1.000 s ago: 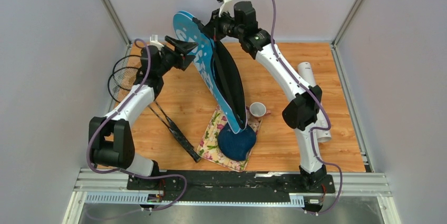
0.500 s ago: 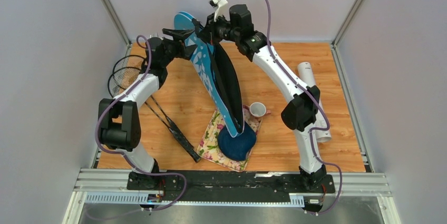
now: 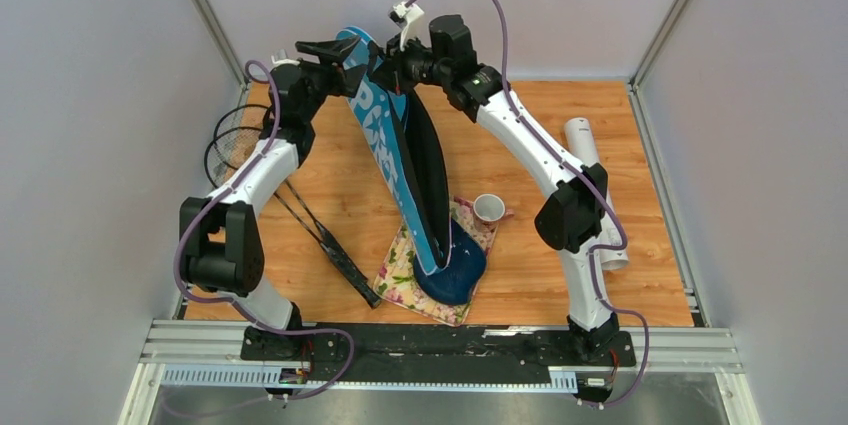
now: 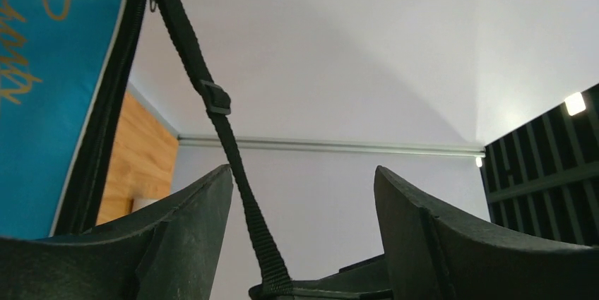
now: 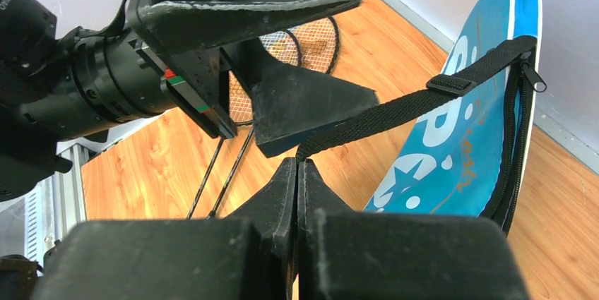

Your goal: Pack up the badminton gear

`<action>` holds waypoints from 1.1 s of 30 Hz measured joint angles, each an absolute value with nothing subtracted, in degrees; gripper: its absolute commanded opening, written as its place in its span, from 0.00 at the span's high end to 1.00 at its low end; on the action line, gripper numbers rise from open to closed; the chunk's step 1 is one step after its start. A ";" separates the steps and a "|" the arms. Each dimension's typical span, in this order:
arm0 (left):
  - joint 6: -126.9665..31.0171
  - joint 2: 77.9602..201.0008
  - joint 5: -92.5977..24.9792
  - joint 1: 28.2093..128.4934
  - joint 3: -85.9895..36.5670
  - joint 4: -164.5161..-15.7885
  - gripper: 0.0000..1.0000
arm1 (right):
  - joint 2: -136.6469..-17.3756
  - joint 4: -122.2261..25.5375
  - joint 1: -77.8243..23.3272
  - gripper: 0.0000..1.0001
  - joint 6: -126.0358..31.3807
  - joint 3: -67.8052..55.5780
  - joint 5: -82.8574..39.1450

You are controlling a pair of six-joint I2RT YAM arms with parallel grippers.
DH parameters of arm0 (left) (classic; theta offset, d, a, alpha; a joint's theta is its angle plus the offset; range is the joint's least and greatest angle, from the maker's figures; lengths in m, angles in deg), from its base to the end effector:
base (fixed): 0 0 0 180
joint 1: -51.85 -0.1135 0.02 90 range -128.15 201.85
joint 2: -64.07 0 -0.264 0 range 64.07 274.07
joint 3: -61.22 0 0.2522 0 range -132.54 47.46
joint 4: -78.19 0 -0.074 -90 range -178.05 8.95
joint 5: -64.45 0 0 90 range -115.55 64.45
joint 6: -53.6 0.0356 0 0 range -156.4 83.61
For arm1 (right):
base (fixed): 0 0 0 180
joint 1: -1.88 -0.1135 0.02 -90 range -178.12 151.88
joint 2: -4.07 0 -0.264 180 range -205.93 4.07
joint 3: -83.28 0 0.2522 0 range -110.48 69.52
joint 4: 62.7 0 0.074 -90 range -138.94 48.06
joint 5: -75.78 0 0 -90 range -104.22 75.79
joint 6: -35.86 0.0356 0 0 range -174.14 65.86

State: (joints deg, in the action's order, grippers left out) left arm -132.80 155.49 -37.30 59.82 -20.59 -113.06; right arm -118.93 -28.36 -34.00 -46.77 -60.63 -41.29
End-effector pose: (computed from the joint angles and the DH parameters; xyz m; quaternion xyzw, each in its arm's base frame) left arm 0.3793 -0.0604 0.3384 -0.4308 0.5481 -0.6073 0.3810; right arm 0.3974 0.3075 0.4004 -0.3285 0.7039 0.3928 0.4923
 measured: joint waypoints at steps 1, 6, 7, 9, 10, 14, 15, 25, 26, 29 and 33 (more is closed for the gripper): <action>-133.12 156.10 -37.58 60.08 -21.47 -113.61 0.23 | -118.93 -28.36 -34.00 1.00 -46.87 -60.63 -41.42; -133.76 158.00 -38.52 61.72 -22.12 -113.59 0.26 | -118.93 -28.10 -34.17 1.00 -47.40 -60.91 -41.98; -133.76 158.05 -38.54 61.85 -22.12 -113.41 0.29 | -118.93 -27.97 -34.20 1.00 -47.60 -61.04 -42.03; -133.65 158.05 -38.72 62.05 -22.12 -113.06 0.39 | -118.93 -27.77 -34.28 1.00 -47.95 -61.24 -42.27; -133.67 158.05 -38.76 62.14 -22.15 -113.09 0.45 | -118.93 -27.64 -34.33 1.00 -48.10 -61.28 -42.29; -133.82 158.16 -38.89 62.22 -22.32 -113.17 0.92 | -118.93 -26.72 -34.72 0.85 -48.67 -61.37 -42.42; -133.56 158.31 -39.18 62.22 -22.63 -113.26 0.96 | -118.93 -26.46 -34.83 0.70 -48.75 -61.37 -42.31; -133.43 158.62 -39.63 62.22 -23.04 -113.19 1.00 | -104.18 -21.78 -34.20 0.14 -41.45 -42.33 -32.80; -133.39 158.59 -39.63 62.22 -22.95 -113.22 1.00 | -100.92 -21.94 -33.61 0.14 -40.32 -38.22 -31.67; -133.39 158.25 -39.61 62.22 -22.12 -113.22 1.00 | -92.55 -22.07 -31.51 0.15 -37.54 -28.52 -28.54; -133.39 157.61 -39.59 62.22 -21.47 -113.15 1.00 | -91.37 -25.37 -29.93 0.18 -34.20 -23.36 -26.79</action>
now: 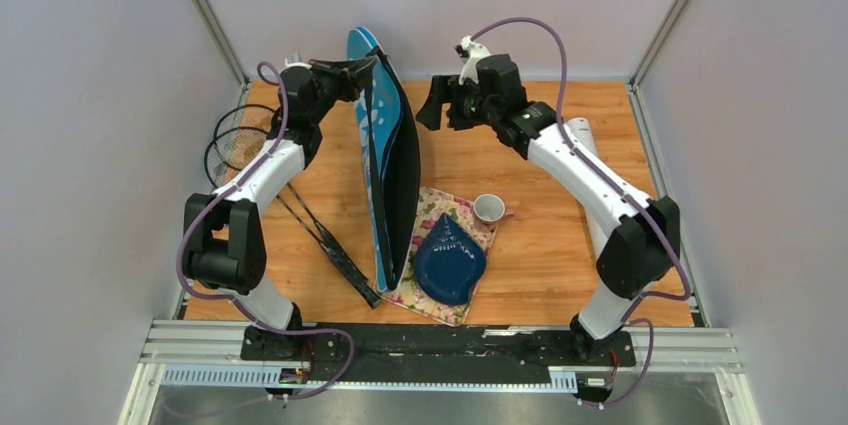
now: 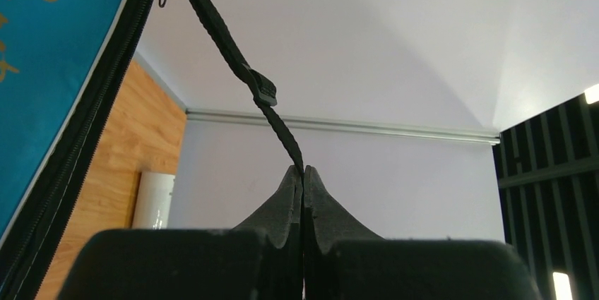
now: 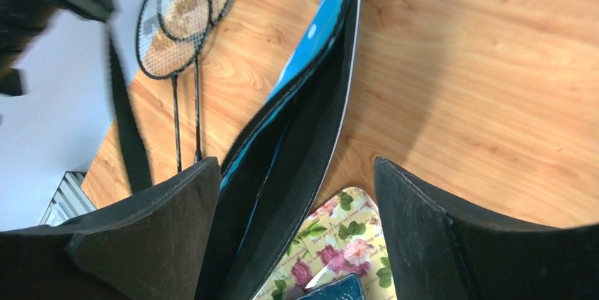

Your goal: Pack up the badminton gear

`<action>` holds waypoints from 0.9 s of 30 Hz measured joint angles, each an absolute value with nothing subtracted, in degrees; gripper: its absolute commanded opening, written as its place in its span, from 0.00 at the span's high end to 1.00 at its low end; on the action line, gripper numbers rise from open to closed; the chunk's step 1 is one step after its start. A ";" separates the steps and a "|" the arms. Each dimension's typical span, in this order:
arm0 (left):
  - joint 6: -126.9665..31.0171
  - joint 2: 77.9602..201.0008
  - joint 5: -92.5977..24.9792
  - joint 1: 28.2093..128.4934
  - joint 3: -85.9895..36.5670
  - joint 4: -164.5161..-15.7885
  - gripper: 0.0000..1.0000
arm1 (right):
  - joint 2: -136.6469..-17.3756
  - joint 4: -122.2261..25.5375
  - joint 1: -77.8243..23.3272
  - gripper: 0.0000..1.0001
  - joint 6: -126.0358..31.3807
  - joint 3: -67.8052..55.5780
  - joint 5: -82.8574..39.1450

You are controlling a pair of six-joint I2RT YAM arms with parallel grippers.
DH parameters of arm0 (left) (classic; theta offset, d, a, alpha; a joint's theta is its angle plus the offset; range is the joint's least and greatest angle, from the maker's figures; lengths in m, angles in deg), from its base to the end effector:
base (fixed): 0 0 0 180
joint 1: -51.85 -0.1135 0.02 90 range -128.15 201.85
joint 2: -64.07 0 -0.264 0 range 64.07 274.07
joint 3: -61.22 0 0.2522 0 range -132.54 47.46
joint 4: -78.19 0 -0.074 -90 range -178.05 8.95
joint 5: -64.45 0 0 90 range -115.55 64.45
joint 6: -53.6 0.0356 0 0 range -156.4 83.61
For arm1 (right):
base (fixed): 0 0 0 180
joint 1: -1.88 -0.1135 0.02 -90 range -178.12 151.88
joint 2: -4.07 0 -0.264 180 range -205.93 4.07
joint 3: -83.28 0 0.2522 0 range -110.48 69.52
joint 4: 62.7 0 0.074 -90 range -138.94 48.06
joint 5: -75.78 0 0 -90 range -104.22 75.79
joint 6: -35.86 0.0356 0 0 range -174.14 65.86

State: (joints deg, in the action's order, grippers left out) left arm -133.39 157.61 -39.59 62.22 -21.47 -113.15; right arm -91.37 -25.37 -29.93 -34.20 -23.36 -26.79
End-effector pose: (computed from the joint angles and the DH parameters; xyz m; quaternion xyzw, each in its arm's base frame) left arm 0.3846 -0.0792 0.3305 -0.4162 0.5680 -0.6188 0.3481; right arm 0.3274 0.2122 0.3774 -0.1448 0.8330 0.3130 0.4325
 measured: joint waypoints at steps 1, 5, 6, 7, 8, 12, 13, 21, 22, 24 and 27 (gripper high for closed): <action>-133.39 157.46 -39.59 62.22 -21.47 -113.17 1.00 | -92.42 -26.20 -30.07 0.19 -33.37 -22.73 -26.53; -133.39 156.39 -39.59 62.22 -21.34 -113.13 1.00 | -99.46 -27.97 -31.22 0.23 -31.44 -22.16 -25.22; -133.39 156.02 -39.59 62.22 -21.18 -113.13 1.00 | -101.36 -28.19 -31.51 0.23 -31.27 -22.25 -24.98; -133.39 155.71 -39.61 62.22 -21.10 -113.09 1.00 | -103.52 -28.16 -31.84 0.23 -31.07 -22.70 -24.52; -133.39 155.49 -39.61 62.22 -21.10 -113.11 1.00 | -105.12 -28.23 -32.08 0.23 -30.98 -23.14 -23.87; -133.39 155.03 -39.79 62.22 -20.77 -113.13 1.00 | -110.95 -28.08 -32.82 0.23 -30.61 -26.09 -21.07; -133.41 155.03 -39.88 62.22 -20.68 -113.13 1.00 | -112.26 -27.97 -32.91 0.23 -30.55 -27.40 -20.70; -130.96 154.86 -42.06 62.18 -20.70 -111.07 1.00 | -119.17 -28.43 -33.32 1.00 -31.38 -37.92 -20.15; -129.32 154.88 -43.09 62.16 -21.80 -108.85 1.00 | -119.17 -28.38 -33.34 1.00 -30.92 -38.22 -20.06; -123.86 155.45 -45.45 62.05 -26.58 -102.24 1.00 | -118.36 -28.45 -33.34 1.00 -29.32 -38.03 -19.12; -111.46 156.37 -47.68 61.85 -36.13 -91.45 1.00 | -113.79 -28.67 -33.32 1.00 -25.19 -34.09 -15.93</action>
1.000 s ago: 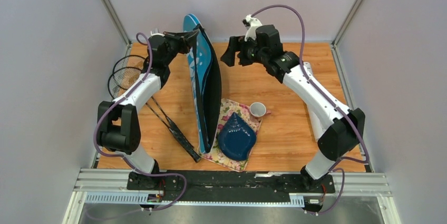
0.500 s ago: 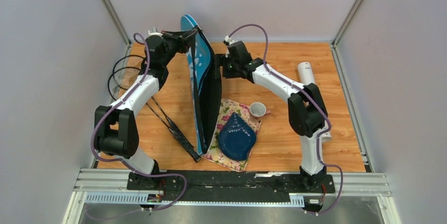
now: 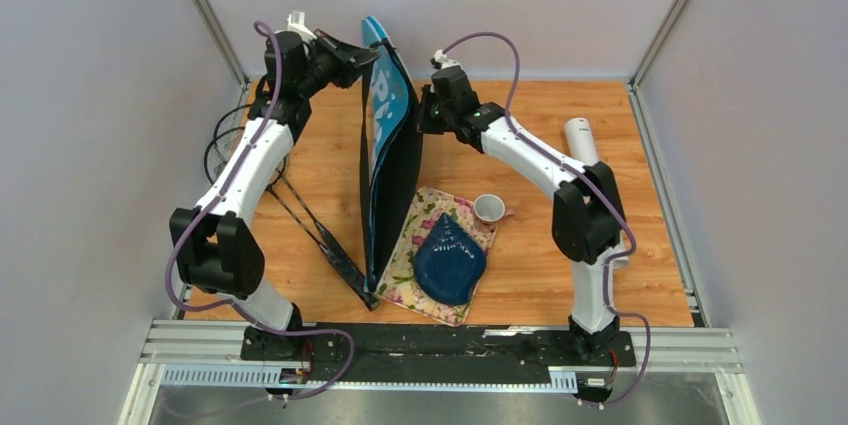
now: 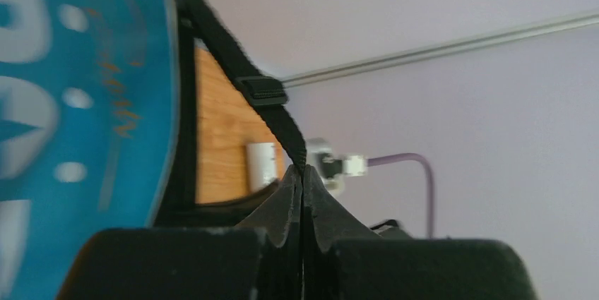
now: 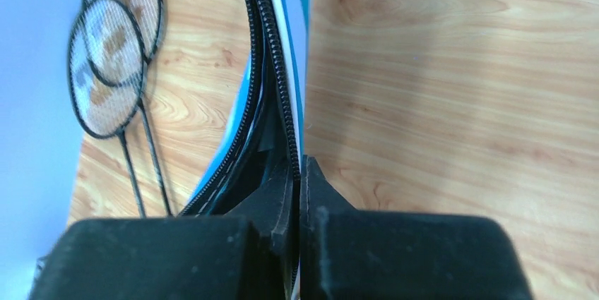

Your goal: Pack up the badminton gear

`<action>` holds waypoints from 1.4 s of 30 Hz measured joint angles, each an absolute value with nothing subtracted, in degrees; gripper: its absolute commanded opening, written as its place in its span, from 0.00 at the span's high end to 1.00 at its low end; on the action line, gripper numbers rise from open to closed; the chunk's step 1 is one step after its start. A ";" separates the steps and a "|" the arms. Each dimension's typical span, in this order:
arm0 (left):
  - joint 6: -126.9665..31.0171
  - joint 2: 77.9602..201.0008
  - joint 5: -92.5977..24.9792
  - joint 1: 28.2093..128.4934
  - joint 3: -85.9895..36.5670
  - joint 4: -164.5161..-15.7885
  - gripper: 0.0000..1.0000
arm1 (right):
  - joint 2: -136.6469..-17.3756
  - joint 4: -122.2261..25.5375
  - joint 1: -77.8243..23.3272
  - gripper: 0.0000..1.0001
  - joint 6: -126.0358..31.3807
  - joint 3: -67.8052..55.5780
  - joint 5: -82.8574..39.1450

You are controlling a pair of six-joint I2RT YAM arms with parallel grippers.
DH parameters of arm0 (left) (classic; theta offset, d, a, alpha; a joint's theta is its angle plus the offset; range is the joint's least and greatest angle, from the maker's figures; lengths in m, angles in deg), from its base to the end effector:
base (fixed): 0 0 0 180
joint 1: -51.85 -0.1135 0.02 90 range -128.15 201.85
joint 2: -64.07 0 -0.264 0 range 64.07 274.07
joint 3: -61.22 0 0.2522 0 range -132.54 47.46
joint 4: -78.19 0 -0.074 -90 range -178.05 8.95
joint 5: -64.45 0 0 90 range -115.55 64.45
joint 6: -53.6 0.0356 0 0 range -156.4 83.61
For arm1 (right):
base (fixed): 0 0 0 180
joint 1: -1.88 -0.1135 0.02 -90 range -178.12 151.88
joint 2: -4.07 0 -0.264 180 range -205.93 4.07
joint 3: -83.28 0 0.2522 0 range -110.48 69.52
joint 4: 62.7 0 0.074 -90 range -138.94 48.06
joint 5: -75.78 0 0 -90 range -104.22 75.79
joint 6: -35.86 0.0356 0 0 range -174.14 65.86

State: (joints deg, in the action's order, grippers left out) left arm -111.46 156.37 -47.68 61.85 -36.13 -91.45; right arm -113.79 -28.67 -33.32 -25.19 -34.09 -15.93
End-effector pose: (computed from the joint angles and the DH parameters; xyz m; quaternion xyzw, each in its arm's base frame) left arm 0.3801 -0.0806 0.3896 -0.2811 0.6811 -0.5514 0.3913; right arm 0.3964 0.2809 0.2826 -0.0552 0.8833 0.2583 0.3874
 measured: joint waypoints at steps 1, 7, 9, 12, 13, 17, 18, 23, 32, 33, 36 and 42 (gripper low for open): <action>-105.85 155.91 -47.68 61.74 -38.30 -87.97 1.00 | -111.04 -28.75 -33.32 1.00 -23.71 -31.88 -14.64; -84.75 155.43 -44.86 58.77 -40.55 -73.94 0.70 | -101.14 -28.73 -33.23 1.00 -15.84 -30.35 -7.49; -79.49 159.14 -44.22 57.94 -44.92 -69.07 0.66 | -99.91 -29.91 -33.10 1.00 -12.38 -30.31 -5.81; -72.69 168.23 -43.88 57.22 -55.48 -61.13 0.63 | -98.10 -34.74 -32.86 1.00 -6.37 -26.53 -5.20; -71.11 170.79 -43.96 57.20 -58.28 -58.92 0.61 | -97.82 -35.84 -32.80 1.00 -4.91 -25.17 -5.31; -66.39 175.03 -45.03 57.20 -61.79 -52.69 0.59 | -100.07 -37.10 -32.64 1.00 -1.22 -25.74 -6.97; -65.34 174.97 -45.47 57.20 -61.60 -51.21 0.58 | -100.72 -37.24 -32.64 1.00 -0.73 -26.25 -7.30; -62.63 165.17 -53.06 57.22 -48.85 -57.02 0.20 | -103.35 -36.69 -32.95 1.00 0.42 -29.52 -7.78; -63.18 147.88 -62.61 60.19 -28.13 -73.74 0.20 | -105.53 -36.82 -32.97 1.00 3.22 -30.75 -9.05; -63.14 148.23 -63.07 60.61 -27.17 -74.25 0.20 | -105.97 -36.82 -32.97 1.00 3.57 -31.03 -9.35; -62.37 151.49 -63.02 61.55 -27.06 -72.93 0.25 | -106.80 -36.86 -32.97 1.00 4.62 -31.38 -10.03; -60.71 159.18 -57.47 61.79 -32.46 -65.81 0.30 | -107.41 -37.63 -32.95 1.00 6.87 -31.38 -10.34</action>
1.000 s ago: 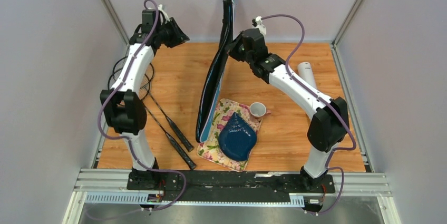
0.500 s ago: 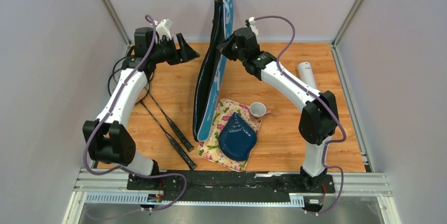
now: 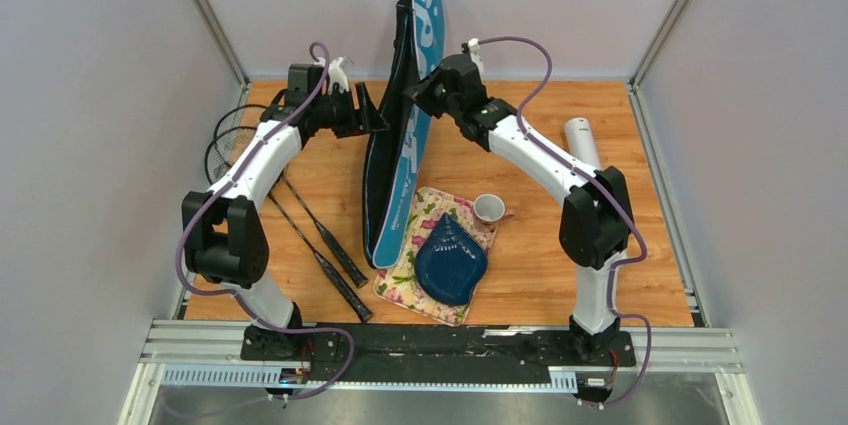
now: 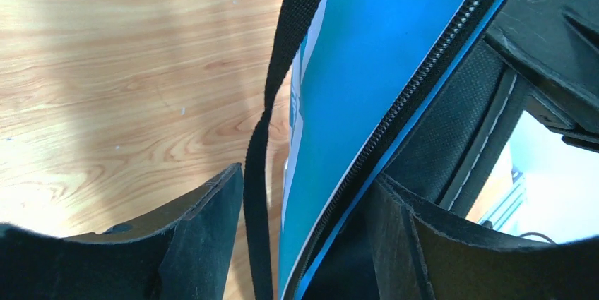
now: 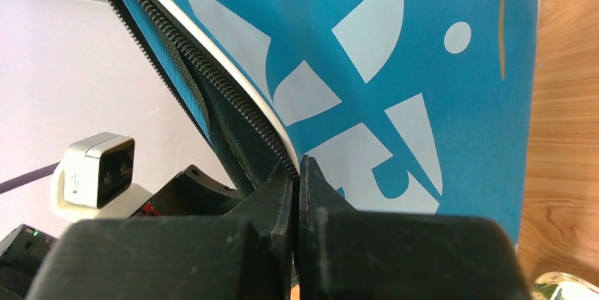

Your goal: Pack up the badminton gear

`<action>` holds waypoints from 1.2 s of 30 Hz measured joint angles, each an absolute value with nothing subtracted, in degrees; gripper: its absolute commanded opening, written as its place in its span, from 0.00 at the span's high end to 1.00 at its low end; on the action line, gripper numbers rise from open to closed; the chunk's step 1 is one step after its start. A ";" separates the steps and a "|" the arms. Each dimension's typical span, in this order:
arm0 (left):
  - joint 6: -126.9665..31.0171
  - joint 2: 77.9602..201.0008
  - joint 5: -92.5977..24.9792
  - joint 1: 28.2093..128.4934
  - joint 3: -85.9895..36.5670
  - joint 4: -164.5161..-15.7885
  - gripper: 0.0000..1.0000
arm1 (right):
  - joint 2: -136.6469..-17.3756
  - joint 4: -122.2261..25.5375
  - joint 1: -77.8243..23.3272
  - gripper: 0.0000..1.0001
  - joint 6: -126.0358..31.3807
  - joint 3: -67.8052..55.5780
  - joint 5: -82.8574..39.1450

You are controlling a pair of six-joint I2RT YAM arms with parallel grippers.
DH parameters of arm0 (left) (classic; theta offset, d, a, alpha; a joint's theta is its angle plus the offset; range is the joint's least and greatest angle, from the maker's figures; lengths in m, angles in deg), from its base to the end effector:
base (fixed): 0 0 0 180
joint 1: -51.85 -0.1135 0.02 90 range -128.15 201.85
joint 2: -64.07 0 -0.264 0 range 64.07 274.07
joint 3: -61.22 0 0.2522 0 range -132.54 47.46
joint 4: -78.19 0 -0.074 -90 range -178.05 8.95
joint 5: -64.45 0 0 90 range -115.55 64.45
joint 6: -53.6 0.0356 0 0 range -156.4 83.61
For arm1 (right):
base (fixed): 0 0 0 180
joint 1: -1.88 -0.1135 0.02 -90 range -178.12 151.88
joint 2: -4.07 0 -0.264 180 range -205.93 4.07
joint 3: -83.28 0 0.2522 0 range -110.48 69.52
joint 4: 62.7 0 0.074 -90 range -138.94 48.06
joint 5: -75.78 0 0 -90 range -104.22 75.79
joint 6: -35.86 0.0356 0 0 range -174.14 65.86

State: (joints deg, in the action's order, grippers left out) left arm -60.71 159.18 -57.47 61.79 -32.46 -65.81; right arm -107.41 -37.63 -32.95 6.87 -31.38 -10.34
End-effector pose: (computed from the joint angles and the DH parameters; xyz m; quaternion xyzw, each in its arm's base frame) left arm 0.3695 -0.0839 0.3068 0.0130 0.8705 -0.3610 0.3343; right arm 0.3873 0.2665 0.3323 0.2060 0.8022 0.3966 0.3959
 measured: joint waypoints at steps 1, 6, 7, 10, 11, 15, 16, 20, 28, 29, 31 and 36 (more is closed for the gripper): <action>-60.49 159.45 -56.62 61.79 -33.14 -64.83 0.30 | -107.56 -37.74 -32.93 1.00 7.40 -31.45 -10.40; -58.83 158.92 -51.09 61.59 -35.92 -61.96 0.44 | -109.60 -39.03 -32.67 1.00 11.05 -32.61 -12.35; -58.46 158.90 -49.95 61.50 -36.40 -61.28 0.44 | -109.77 -39.16 -32.58 1.00 11.55 -32.61 -12.81; -57.72 158.90 -48.27 60.93 -37.07 -59.14 0.37 | -109.97 -40.49 -32.34 1.00 12.14 -32.61 -14.75; -57.72 158.90 -48.20 60.74 -36.90 -59.10 0.36 | -109.97 -41.08 -32.32 1.00 12.14 -32.56 -15.25; -58.37 159.01 -49.38 60.02 -35.50 -59.95 0.71 | -109.60 -47.25 -32.27 1.00 12.86 -30.05 -16.89; -58.46 159.14 -49.93 59.99 -35.54 -59.97 0.81 | -109.09 -49.50 -32.27 1.00 13.32 -28.19 -17.13; -57.67 161.92 -48.60 59.95 -41.25 -55.86 1.00 | -107.04 -54.20 -31.92 1.00 14.85 -21.87 -17.09; -56.80 163.32 -39.55 60.12 -43.06 -56.78 0.73 | -101.20 -62.61 -31.55 1.00 14.04 -11.99 -12.72; -56.78 163.53 -39.57 60.12 -43.11 -56.94 0.66 | -101.20 -63.51 -31.70 1.00 13.89 -11.51 -12.28; -57.69 164.52 -40.20 60.06 -43.83 -56.85 0.44 | -101.20 -65.74 -31.84 1.00 13.65 -10.03 -10.95; -59.40 164.19 -42.08 59.80 -43.39 -56.19 0.35 | -101.05 -68.51 -32.23 1.00 11.48 -6.68 -6.38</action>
